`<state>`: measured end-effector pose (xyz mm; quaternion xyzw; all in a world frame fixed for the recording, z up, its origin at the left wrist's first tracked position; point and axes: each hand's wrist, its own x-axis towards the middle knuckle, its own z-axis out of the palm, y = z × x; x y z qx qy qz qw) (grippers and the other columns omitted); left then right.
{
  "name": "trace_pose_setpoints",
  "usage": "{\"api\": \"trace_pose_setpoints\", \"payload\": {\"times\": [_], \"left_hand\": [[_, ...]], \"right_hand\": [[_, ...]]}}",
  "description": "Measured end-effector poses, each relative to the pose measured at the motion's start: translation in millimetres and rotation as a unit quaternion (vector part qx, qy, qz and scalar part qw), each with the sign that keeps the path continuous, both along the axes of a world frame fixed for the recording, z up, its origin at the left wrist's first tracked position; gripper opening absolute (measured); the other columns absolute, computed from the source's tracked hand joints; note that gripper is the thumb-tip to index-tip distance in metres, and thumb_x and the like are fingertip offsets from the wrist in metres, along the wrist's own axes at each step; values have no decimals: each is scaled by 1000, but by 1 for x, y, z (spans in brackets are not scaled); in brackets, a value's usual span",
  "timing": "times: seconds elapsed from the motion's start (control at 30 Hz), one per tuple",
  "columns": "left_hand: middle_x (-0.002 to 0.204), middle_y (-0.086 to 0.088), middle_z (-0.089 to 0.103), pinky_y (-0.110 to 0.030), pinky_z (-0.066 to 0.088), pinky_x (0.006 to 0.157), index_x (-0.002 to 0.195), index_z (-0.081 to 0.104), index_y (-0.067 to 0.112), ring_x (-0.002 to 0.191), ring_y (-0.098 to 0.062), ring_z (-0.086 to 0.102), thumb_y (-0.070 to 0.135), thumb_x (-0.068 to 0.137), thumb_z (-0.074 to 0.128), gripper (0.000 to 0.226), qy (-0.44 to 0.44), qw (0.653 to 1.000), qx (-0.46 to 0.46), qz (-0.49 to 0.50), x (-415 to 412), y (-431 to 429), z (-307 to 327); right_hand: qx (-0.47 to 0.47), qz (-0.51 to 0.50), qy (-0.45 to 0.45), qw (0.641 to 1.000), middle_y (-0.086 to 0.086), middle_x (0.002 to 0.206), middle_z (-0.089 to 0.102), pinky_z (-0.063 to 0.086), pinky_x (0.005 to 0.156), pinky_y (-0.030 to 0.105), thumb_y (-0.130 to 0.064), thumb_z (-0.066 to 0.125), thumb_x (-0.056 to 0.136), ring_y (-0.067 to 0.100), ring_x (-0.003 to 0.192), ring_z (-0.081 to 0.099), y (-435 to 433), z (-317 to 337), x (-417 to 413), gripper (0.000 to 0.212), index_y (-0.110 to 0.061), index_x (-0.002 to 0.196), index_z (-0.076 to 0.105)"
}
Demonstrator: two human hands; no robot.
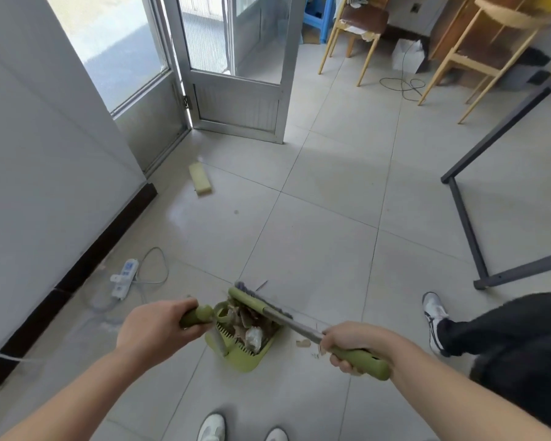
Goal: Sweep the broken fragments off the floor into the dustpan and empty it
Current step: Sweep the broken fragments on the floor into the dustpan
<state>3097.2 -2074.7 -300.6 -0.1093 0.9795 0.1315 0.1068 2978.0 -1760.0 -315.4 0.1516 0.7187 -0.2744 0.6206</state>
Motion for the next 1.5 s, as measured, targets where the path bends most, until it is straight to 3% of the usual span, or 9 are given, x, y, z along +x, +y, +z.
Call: {"api": "trace_pose_setpoints", "payload": {"times": [0.23,0.47,0.63,0.73,0.93,1.13,1.23,1.37,1.5], "left_hand": [[57,7,54,-28,32,44,70,43,26,56,-12,55,78,72,47,52,15,999,1,-28,2,-10,-9],[56,6,54,-28,35,44,71,48,26,54,-9,54,72,75,52,47,20,1000,4,-13,5,-12,-2],[53,7,51,-27,32,41,68,43,29,53,-11,53,73,75,51,46,21,1000,15,3,12,-11,-2],[56,8,54,-28,41,43,72,48,29,53,-8,54,78,74,42,49,17,1000,15,-2,17,-17,-4],[57,8,54,-29,43,45,73,49,29,54,-8,55,72,77,52,43,10,1000,7,7,25,-26,1],[60,7,56,-30,45,49,76,52,26,58,-10,57,70,79,52,44,-6,1000,15,21,31,-25,-2],[61,6,57,-31,46,50,78,53,26,59,-10,57,71,79,51,45,-3,1000,12,26,33,-24,-4],[61,7,56,-31,47,50,78,52,27,58,-8,56,71,79,50,45,4,999,17,27,41,-29,-8],[60,6,55,-30,45,49,75,49,27,57,-6,54,72,79,50,45,2,1000,20,17,50,-29,-9]], "right_hand": [[-29,-53,-17,998,0,60,50,30,34,14,-19,41,92,8,36,42,24,32,4,41,-18,133,47],[-19,-42,79,996,4,62,53,31,37,14,-17,43,94,11,37,45,13,44,-5,41,-27,134,41],[23,39,152,987,10,71,53,39,43,22,-12,44,93,18,49,48,-21,21,-21,33,-9,125,50],[49,77,169,981,10,73,53,41,43,24,-9,41,94,19,53,50,-41,3,-25,33,1,123,51],[89,132,146,976,8,75,51,41,42,23,-9,36,96,17,53,51,-52,-10,-9,36,1,128,49],[117,305,129,936,2,76,49,40,50,21,-14,32,95,22,73,55,-49,-1,29,41,-4,132,49],[84,260,89,958,10,90,60,45,42,22,-12,36,88,16,55,54,-40,6,38,44,-11,131,48],[33,177,62,982,3,71,52,35,39,13,-17,43,90,9,37,48,-16,29,35,36,-18,126,49],[18,107,45,993,4,65,51,31,40,14,-19,45,91,12,37,45,5,38,31,39,-34,127,43]]}}
